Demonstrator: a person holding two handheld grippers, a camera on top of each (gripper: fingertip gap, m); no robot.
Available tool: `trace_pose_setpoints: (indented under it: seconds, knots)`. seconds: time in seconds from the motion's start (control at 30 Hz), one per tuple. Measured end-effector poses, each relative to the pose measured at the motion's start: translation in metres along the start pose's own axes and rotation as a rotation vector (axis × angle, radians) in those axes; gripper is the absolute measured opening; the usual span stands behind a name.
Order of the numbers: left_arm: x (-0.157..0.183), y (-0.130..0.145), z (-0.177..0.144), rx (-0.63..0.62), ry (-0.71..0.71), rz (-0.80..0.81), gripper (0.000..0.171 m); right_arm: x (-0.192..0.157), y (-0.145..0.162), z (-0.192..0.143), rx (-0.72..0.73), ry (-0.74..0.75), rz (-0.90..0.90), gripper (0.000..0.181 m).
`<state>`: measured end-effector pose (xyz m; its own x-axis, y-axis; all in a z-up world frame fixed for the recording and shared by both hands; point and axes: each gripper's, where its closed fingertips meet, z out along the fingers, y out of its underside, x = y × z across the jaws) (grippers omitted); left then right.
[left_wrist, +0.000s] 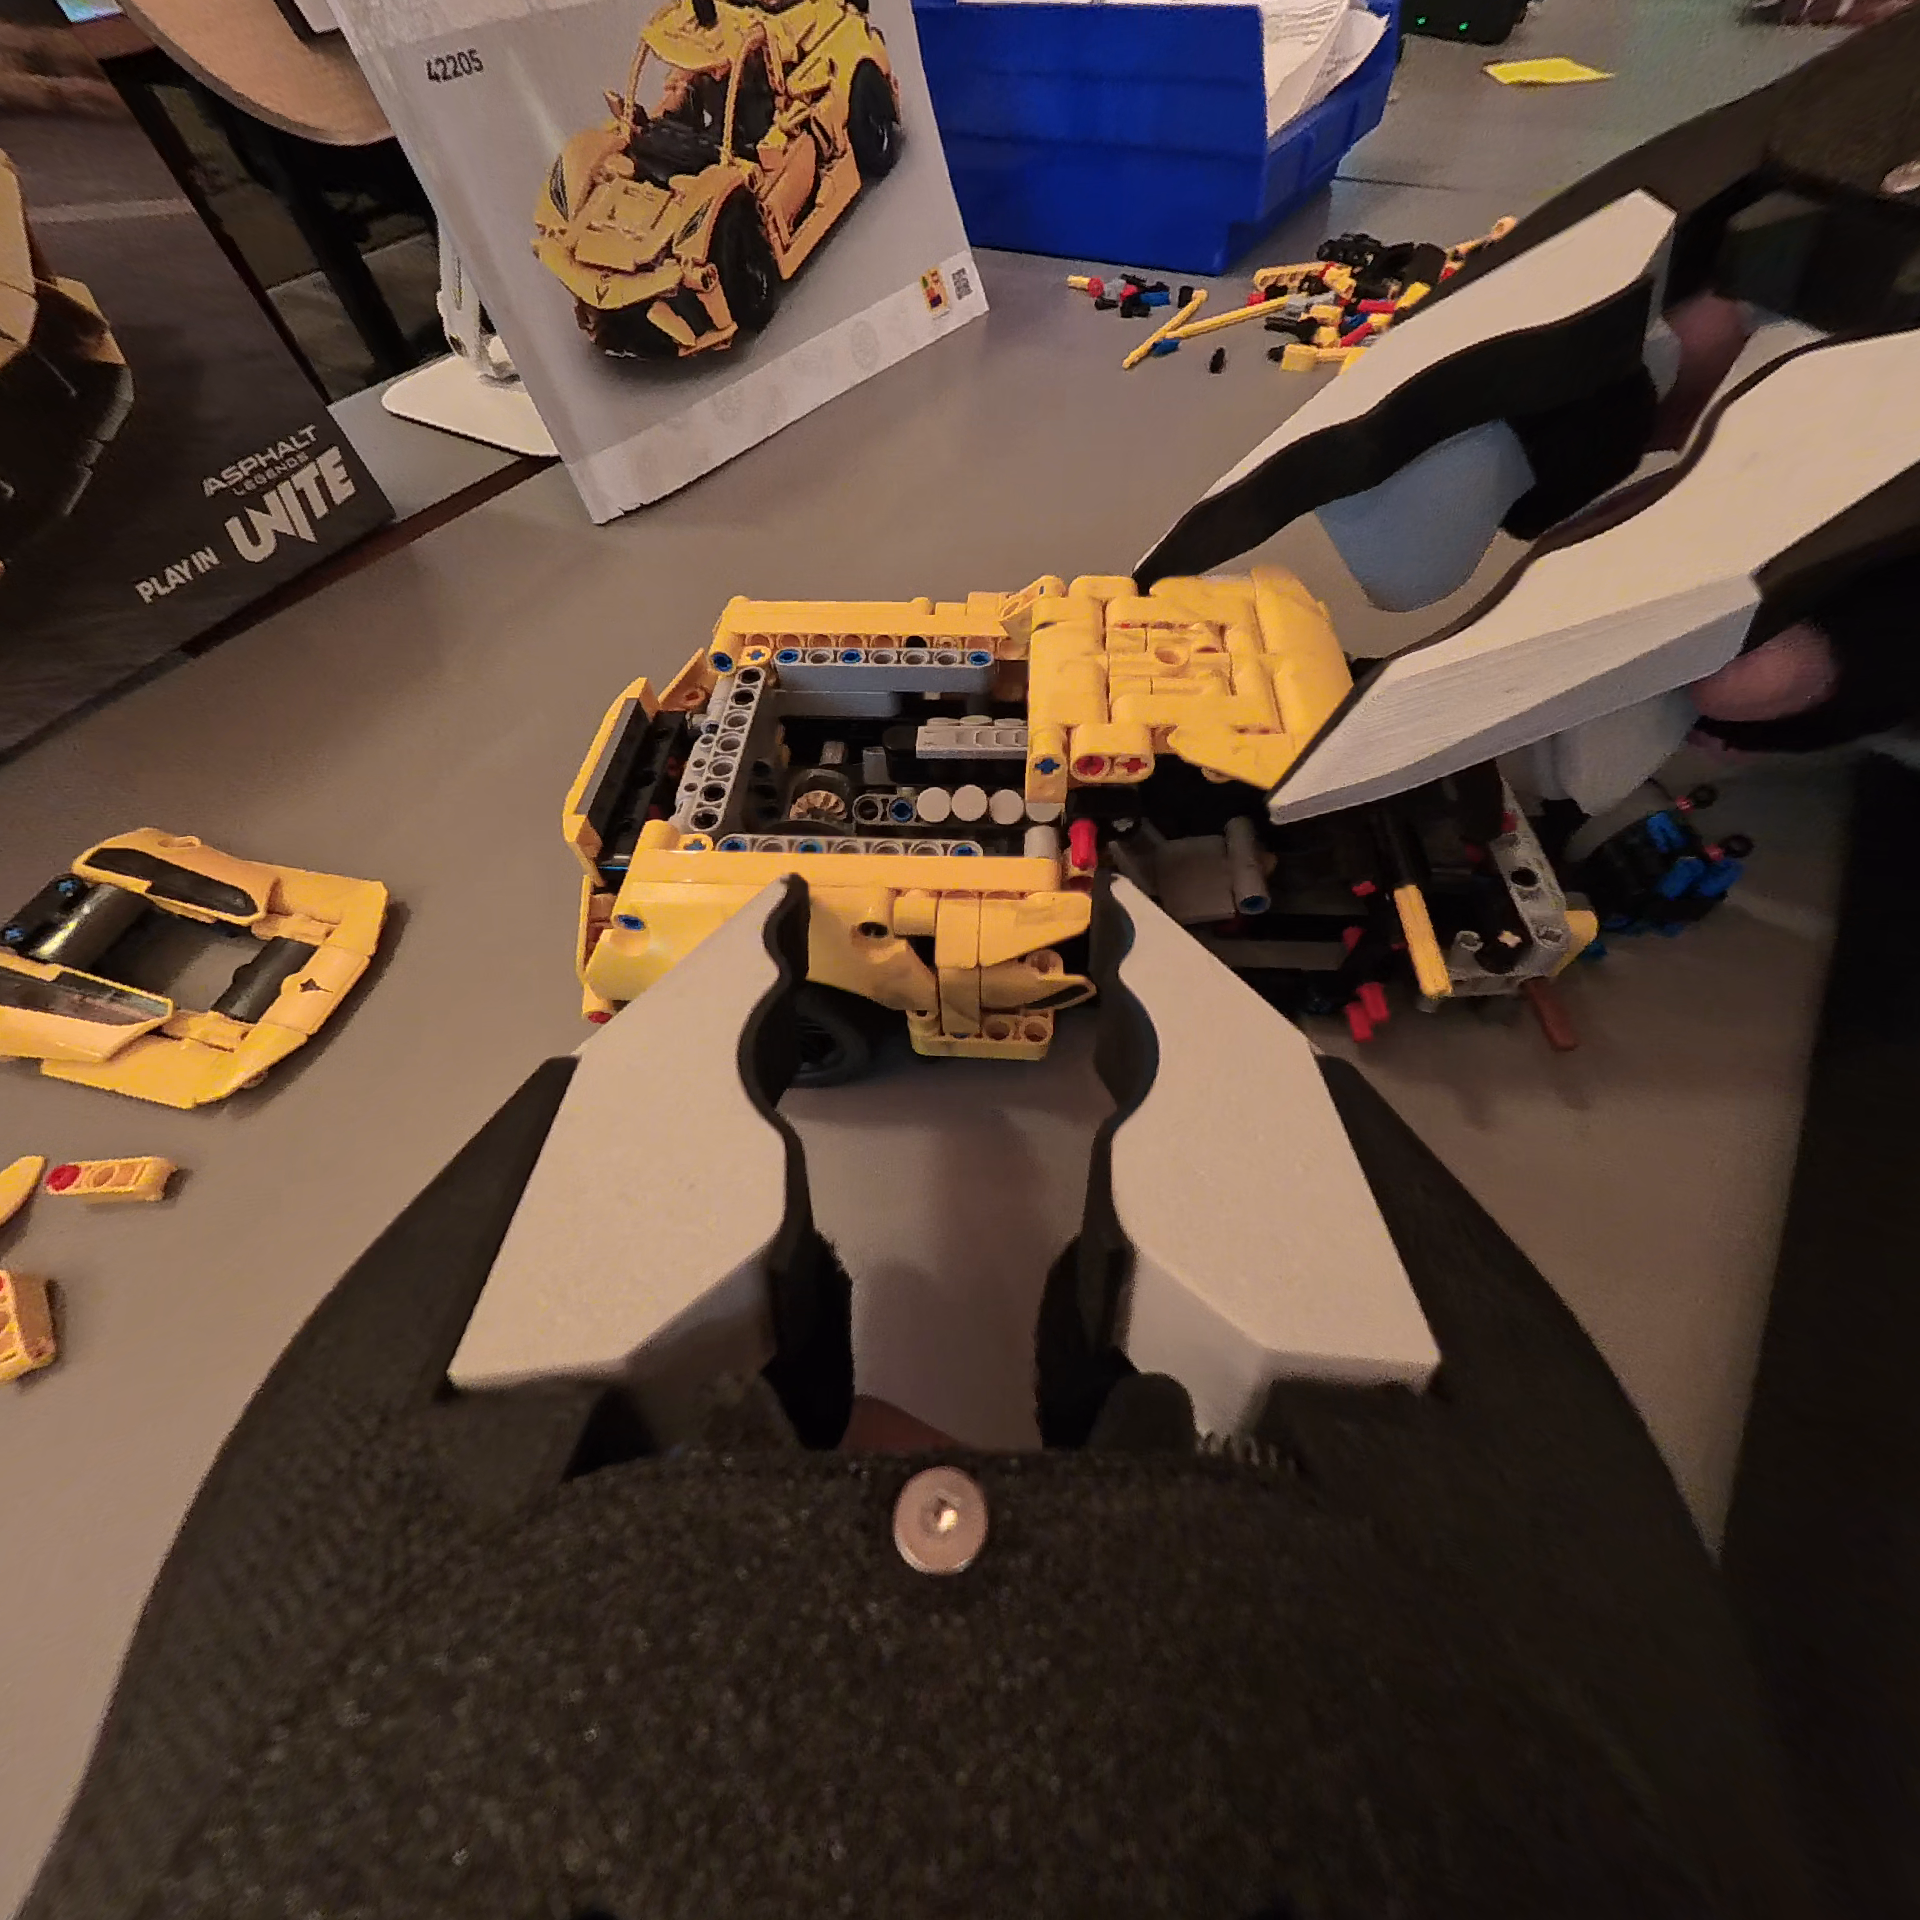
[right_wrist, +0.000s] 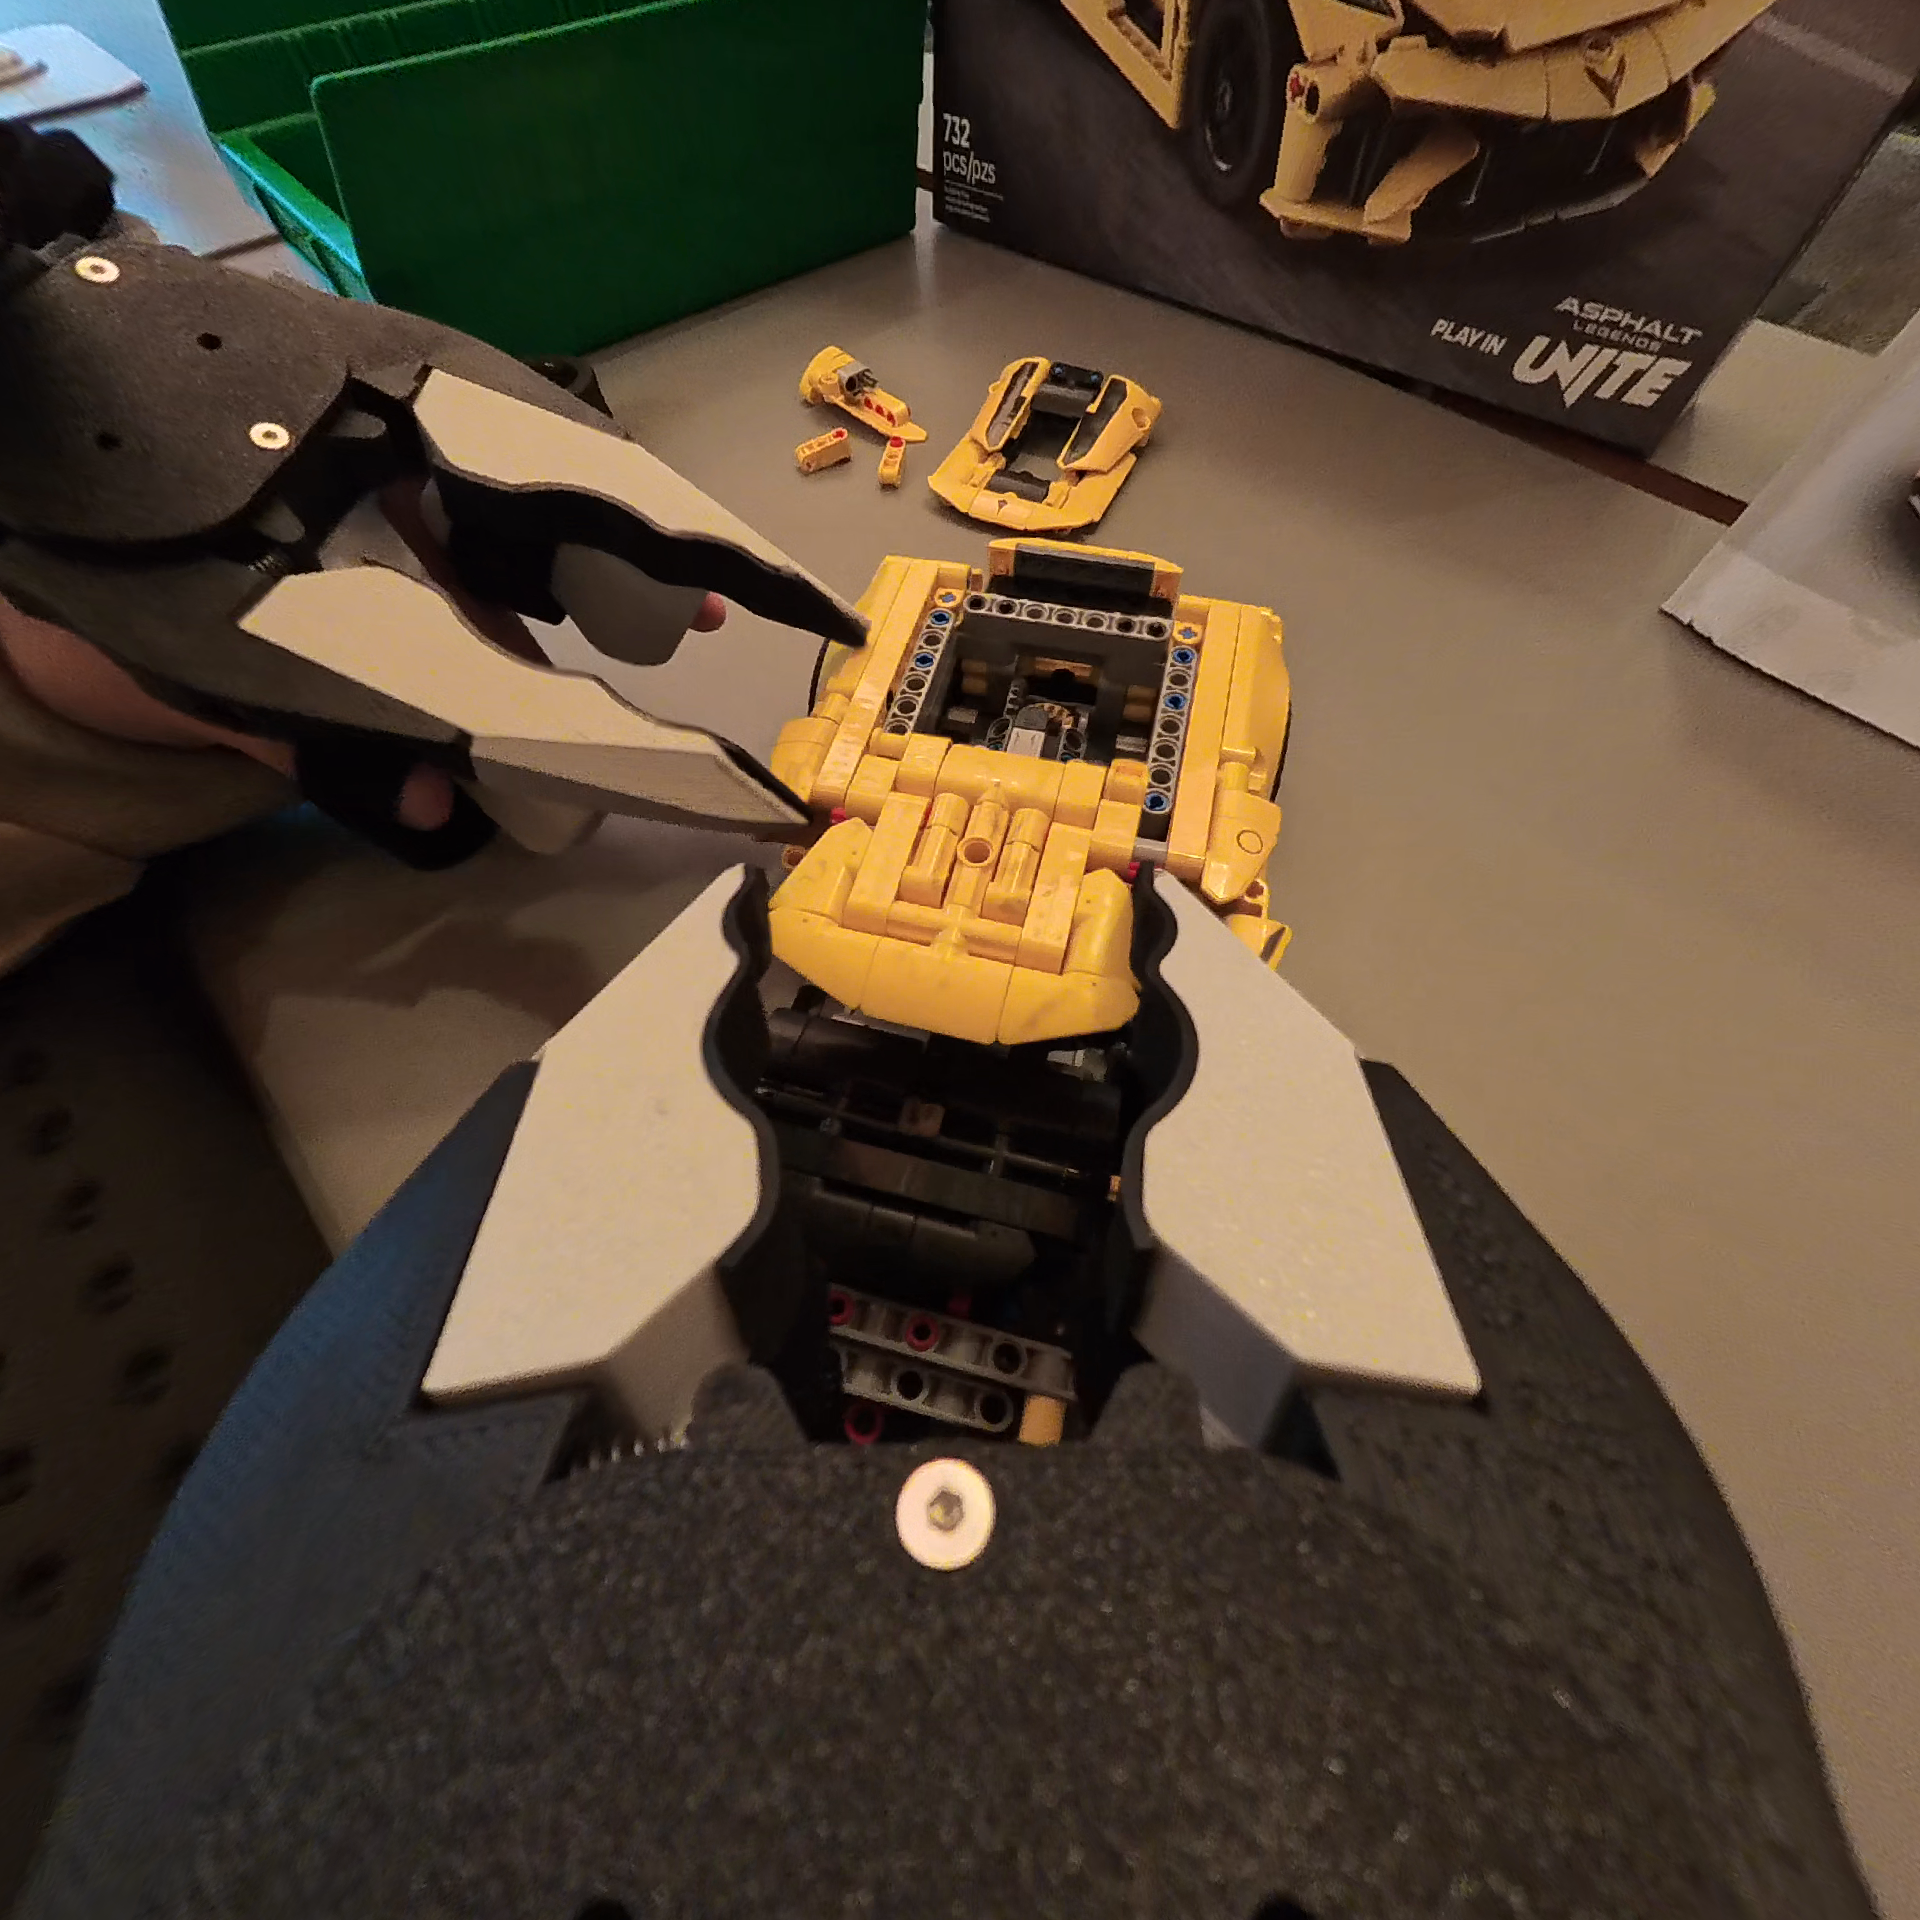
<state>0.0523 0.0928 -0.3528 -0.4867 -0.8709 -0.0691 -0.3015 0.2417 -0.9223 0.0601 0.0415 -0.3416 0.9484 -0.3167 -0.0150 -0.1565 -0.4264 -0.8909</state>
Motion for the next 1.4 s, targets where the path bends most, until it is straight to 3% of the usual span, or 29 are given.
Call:
trace_pose_setpoints:
  seconds: [0.27,0.47,0.63,0.7,0.83,0.9,1.0,1.1,1.27,1.4]
  knots:
    - [0.0,0.0,0.002,-0.004,-0.009,0.018,0.05,0.0,-0.003,-0.001,0.032,-0.036,0.061,0.06]
    - [-0.001,-0.001,0.002,0.003,-0.004,0.016,0.05,0.007,-0.027,-0.018,0.109,-0.368,0.09,0.057]
    - [0.0,-0.001,0.002,0.004,-0.002,0.022,0.05,0.025,-0.032,-0.015,0.061,-0.613,-0.18,0.051]
    - [0.0,-0.001,0.001,0.004,-0.001,0.021,0.05,0.032,-0.036,-0.013,0.114,-0.749,-0.24,0.039]
    - [0.001,-0.001,0.001,0.003,-0.004,0.023,0.05,0.052,-0.028,0.005,0.118,-0.797,-0.415,0.028]
    - [0.001,-0.001,0.001,0.003,-0.003,0.023,0.05,0.041,-0.018,0.002,0.034,-0.914,-0.402,0.027]
    - [0.001,-0.001,0.001,0.005,-0.002,0.02,0.05,0.035,-0.015,0.006,0.01,-0.962,-0.377,0.024]
    - [0.001,-0.002,0.001,0.005,-0.008,0.019,0.05,0.025,-0.025,-0.001,-0.018,-1.066,-0.151,0.027]
    - [0.002,-0.002,0.001,0.005,-0.01,0.02,0.05,0.032,-0.009,0.01,-0.121,-0.959,-0.166,0.028]
    - [0.002,-0.002,0.002,0.004,-0.014,0.018,0.05,0.022,-0.004,0.007,-0.187,-1.026,-0.088,0.037]
